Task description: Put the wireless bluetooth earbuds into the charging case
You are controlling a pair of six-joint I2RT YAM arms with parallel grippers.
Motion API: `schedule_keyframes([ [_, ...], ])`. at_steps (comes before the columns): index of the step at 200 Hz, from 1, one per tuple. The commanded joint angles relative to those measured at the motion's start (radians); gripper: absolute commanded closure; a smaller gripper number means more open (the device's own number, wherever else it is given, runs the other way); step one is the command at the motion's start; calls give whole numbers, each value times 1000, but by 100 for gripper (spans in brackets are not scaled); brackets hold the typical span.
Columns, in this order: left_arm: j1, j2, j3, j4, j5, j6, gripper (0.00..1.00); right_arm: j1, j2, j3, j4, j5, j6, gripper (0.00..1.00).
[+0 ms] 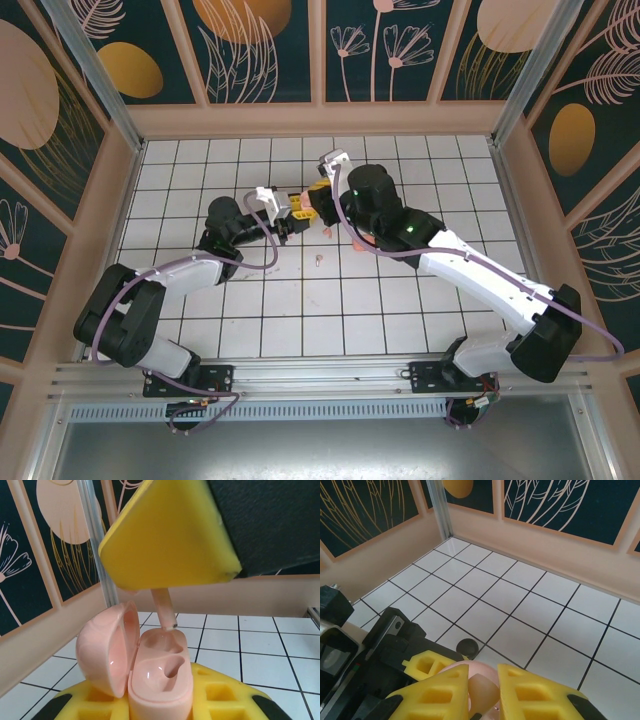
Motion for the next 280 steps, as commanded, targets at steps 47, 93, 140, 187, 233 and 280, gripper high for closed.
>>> schedule_keyframes([
  [47,-10,4,40,-22,41,14,100,6,-26,-12,47,-9,-6,81],
  [93,-10,7,48,-36,40,6,100,12,-34,-14,36,-6,-7,82],
  [140,-10,4,58,-45,50,-6,100,14,-36,-29,36,22,-14,82],
  [187,-10,-5,67,-55,60,-13,100,15,-29,-37,36,35,-17,83],
  [233,-11,-15,69,-77,63,-6,100,28,-18,-29,11,64,-45,83],
  [280,-10,-17,75,-92,63,-6,100,81,15,-19,-44,136,-115,86],
])
